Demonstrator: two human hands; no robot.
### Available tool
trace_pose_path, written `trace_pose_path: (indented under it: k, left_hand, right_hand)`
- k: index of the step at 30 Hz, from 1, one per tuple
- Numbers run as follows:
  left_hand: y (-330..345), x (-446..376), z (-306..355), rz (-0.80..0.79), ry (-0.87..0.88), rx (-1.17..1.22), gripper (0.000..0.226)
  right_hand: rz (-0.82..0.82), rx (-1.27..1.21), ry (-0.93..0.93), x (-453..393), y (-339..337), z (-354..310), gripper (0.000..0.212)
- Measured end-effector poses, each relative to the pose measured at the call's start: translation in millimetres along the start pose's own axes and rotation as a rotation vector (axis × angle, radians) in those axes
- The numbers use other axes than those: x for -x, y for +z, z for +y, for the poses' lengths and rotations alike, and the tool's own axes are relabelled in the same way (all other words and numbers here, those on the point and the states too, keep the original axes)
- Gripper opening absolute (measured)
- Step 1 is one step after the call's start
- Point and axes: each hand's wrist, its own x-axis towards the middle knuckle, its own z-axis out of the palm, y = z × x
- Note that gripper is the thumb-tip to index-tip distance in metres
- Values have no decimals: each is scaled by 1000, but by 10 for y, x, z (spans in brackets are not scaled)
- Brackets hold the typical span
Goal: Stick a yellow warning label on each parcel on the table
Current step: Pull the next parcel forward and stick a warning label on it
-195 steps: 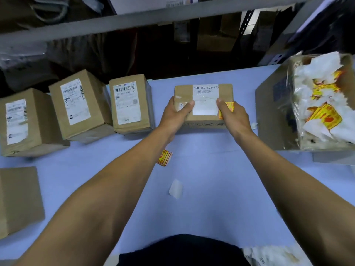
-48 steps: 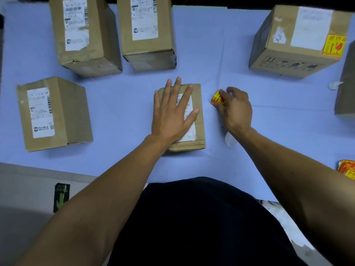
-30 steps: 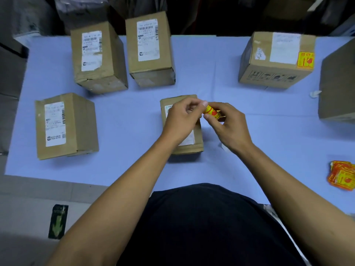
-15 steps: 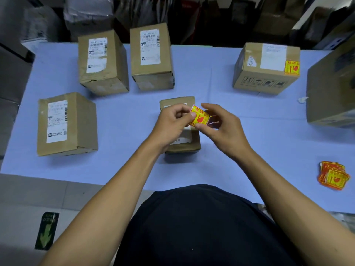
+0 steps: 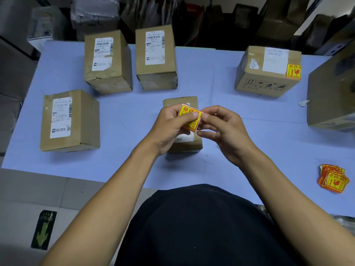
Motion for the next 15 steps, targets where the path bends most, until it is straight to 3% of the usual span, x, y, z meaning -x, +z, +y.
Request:
trace_pose_path:
  k: [4, 15]
  left_hand:
    - [-16, 27, 53, -65, -22, 63, 9]
    - [-30, 55, 93, -95, -28, 68, 25]
  right_hand:
    - [-82, -132, 126, -7, -36, -83, 16]
    - [-150, -12, 134, 11, 33, -150, 25]
